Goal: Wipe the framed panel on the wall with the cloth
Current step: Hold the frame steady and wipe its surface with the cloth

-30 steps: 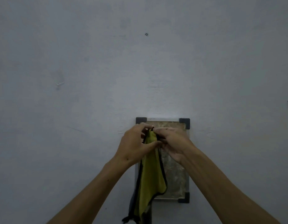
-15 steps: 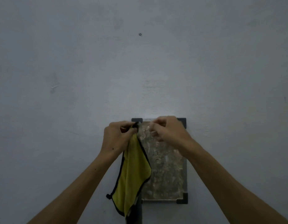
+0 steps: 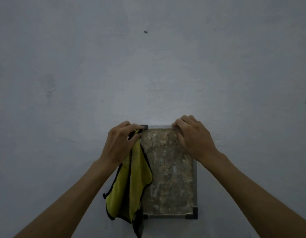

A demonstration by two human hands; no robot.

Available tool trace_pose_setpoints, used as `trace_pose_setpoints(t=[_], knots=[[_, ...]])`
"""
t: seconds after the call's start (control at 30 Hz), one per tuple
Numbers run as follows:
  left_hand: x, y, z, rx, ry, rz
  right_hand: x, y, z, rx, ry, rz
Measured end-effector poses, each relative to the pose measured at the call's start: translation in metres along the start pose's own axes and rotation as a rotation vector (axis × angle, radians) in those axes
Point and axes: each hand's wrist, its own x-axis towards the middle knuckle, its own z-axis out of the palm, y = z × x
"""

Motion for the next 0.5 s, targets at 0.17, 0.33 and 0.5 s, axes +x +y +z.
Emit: trace_pose_setpoints(t=[0.17, 0.33, 0.5], knots=[[-0.002, 0.004, 0.004, -0.039, 0.054, -0.063, 0.005, 0.001, -0.001, 0.022, -0.007, 0.014], [-0.013, 0.011, 0.01, -0.027, 0.005, -0.026, 0.004, 0.001, -0.001, 0.005, -0.021, 0.026], [-0.007, 0.015, -0.005, 0.05, -0.186, 0.109, 0.007, -0.001, -0.004, -0.004, -0.042, 0.033]])
